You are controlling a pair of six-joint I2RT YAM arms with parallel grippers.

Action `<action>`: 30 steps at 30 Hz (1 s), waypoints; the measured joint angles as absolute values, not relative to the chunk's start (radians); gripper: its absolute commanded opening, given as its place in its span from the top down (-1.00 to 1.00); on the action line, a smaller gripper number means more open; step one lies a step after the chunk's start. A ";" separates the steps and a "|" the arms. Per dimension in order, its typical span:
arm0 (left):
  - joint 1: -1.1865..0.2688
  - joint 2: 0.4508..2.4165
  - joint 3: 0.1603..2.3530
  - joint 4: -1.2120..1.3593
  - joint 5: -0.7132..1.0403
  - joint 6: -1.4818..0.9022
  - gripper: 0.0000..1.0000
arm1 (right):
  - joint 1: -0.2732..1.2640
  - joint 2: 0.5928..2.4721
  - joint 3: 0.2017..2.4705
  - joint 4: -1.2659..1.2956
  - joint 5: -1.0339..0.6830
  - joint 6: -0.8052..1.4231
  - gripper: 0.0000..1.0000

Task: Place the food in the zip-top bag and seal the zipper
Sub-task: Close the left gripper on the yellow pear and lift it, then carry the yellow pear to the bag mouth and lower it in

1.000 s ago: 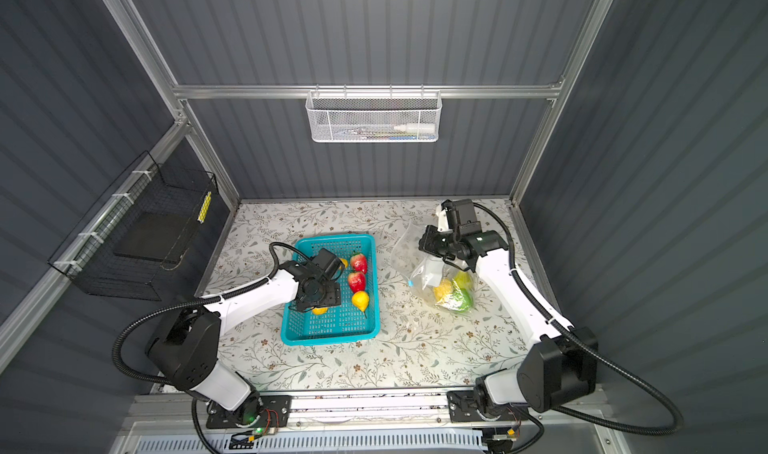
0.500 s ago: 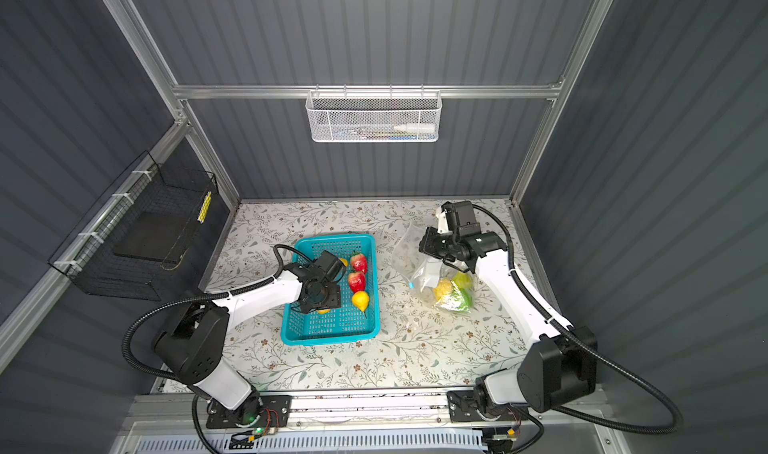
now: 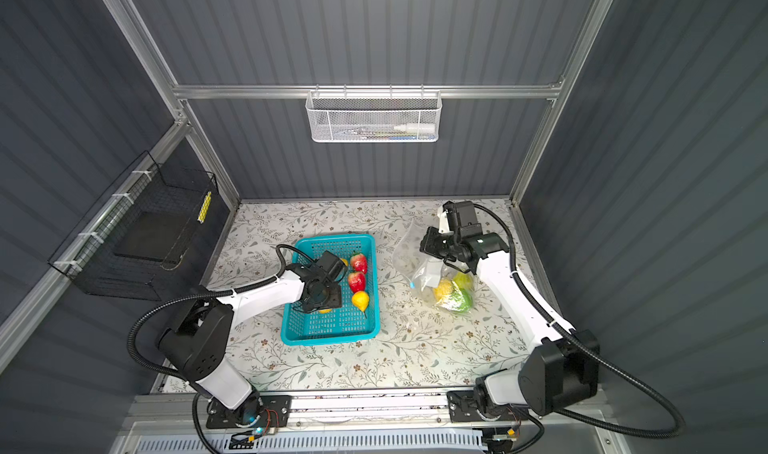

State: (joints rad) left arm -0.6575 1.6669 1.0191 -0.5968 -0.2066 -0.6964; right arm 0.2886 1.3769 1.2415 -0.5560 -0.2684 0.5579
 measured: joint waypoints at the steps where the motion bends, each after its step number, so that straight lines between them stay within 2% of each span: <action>1: -0.657 1.668 1.019 -0.596 -0.208 -0.694 -0.10 | 0.289 1.377 1.242 -0.556 -0.268 0.558 1.00; 4: -0.657 1.668 1.019 -0.595 -0.211 -0.687 0.03 | 0.289 1.375 1.242 -0.557 -0.264 0.558 1.00; 12: -0.657 1.658 1.036 -0.616 -0.229 -0.672 0.03 | 0.289 1.358 1.242 -0.558 -0.262 0.558 1.00; 17: -0.657 1.612 1.145 -0.627 -0.221 -0.636 0.02 | 0.289 1.358 1.242 -0.558 -0.272 0.558 1.00; 24: -0.657 1.531 1.296 -0.541 -0.113 -0.587 0.02 | 0.302 1.358 1.242 -0.554 -0.302 0.558 1.00; 30: -0.660 1.497 1.313 -0.405 0.031 -0.583 0.02 | 0.340 1.371 1.258 -0.553 -0.311 0.556 1.00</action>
